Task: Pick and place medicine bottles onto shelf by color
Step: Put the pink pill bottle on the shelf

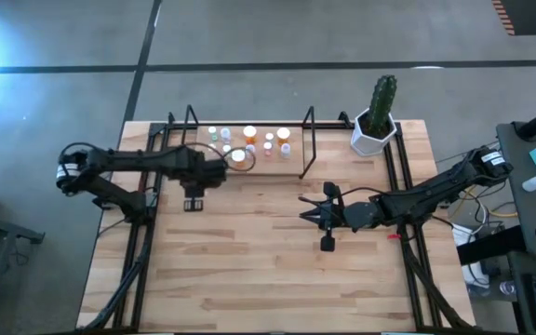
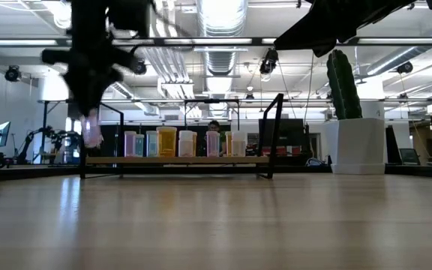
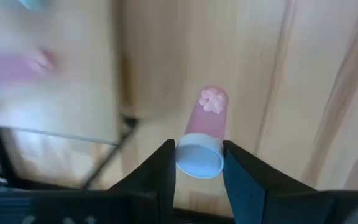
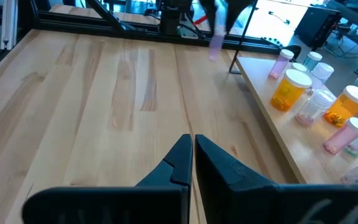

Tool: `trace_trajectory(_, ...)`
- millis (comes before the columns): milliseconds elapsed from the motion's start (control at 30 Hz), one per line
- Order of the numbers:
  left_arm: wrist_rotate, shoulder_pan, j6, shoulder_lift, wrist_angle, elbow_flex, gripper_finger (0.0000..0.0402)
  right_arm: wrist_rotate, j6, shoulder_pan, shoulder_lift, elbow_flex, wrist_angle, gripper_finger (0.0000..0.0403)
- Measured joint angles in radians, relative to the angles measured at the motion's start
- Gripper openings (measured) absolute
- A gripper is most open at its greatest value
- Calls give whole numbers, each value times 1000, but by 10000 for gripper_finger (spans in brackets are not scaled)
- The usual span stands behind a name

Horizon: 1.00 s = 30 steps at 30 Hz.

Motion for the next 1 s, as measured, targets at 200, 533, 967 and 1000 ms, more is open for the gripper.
trace_trajectory(200, -113, 2, 49, 101, -128, 310, 94, -1, 0, 0, 0, 0, 0, 9)
trace_trajectory(533, -236, 116, 244, 419, -207, 765, 94, -5, 1, 0, 0, 0, -1, 9)
trace_trajectory(967, -279, 302, 386, 608, -217, 894, 94, -5, -7, 0, 0, 0, -9, 9)
trace_trajectory(1000, -279, 308, 388, 615, -215, 894, 94, -5, -14, 0, 0, 0, -9, 9)
